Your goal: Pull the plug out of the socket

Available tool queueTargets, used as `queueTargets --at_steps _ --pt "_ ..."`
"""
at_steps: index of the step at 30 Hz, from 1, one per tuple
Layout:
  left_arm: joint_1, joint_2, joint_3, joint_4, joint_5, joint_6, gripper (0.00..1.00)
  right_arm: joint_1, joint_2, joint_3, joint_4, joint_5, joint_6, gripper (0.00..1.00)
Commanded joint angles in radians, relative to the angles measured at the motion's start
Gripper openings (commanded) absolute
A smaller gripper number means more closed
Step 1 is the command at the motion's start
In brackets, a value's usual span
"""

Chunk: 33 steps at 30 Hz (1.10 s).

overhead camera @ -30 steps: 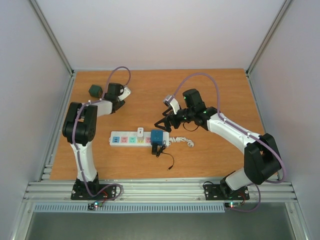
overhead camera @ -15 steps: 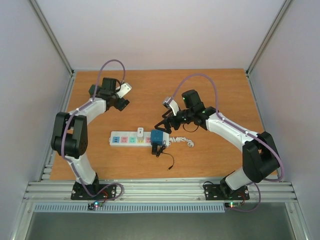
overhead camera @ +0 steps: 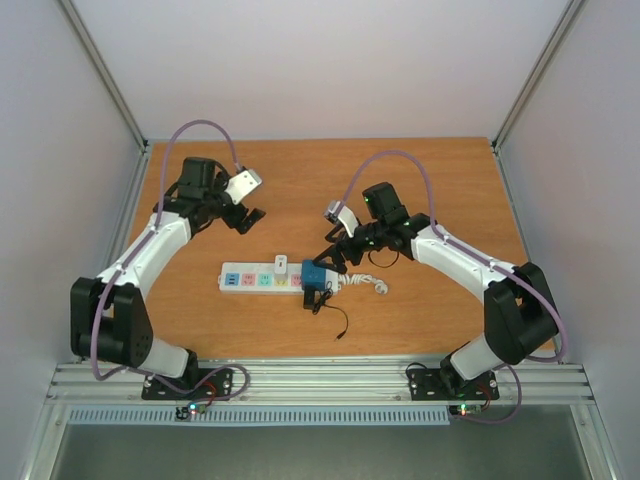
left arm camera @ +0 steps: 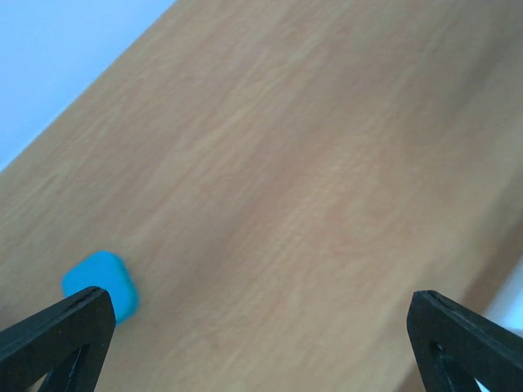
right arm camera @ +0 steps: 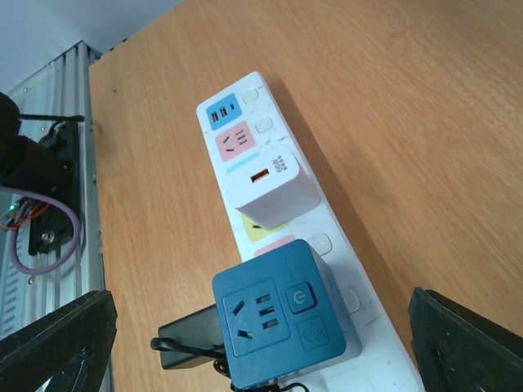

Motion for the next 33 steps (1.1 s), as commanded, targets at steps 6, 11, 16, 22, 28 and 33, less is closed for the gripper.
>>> queueTargets --at_steps 6,11,16,22,28,33 --pt "0.005 -0.124 -0.102 -0.115 0.263 0.022 1.00 0.035 0.032 0.008 -0.053 0.015 -0.113 0.99" --pt "0.005 -0.153 -0.138 -0.146 0.328 0.058 1.00 0.068 0.042 -0.010 -0.038 0.064 -0.134 0.99" --pt "0.003 -0.162 -0.160 -0.202 0.403 0.124 0.99 0.077 0.069 -0.002 -0.014 0.090 -0.138 0.96" --pt "-0.007 -0.187 -0.204 -0.195 0.459 0.151 0.94 0.083 0.118 0.020 -0.003 0.127 -0.149 0.92" --pt "-0.009 -0.196 -0.214 -0.189 0.466 0.135 0.92 0.123 0.153 0.032 -0.005 0.171 -0.167 0.91" --pt "-0.010 -0.191 -0.216 -0.184 0.464 0.132 0.92 0.150 0.181 0.061 -0.032 0.194 -0.193 0.91"
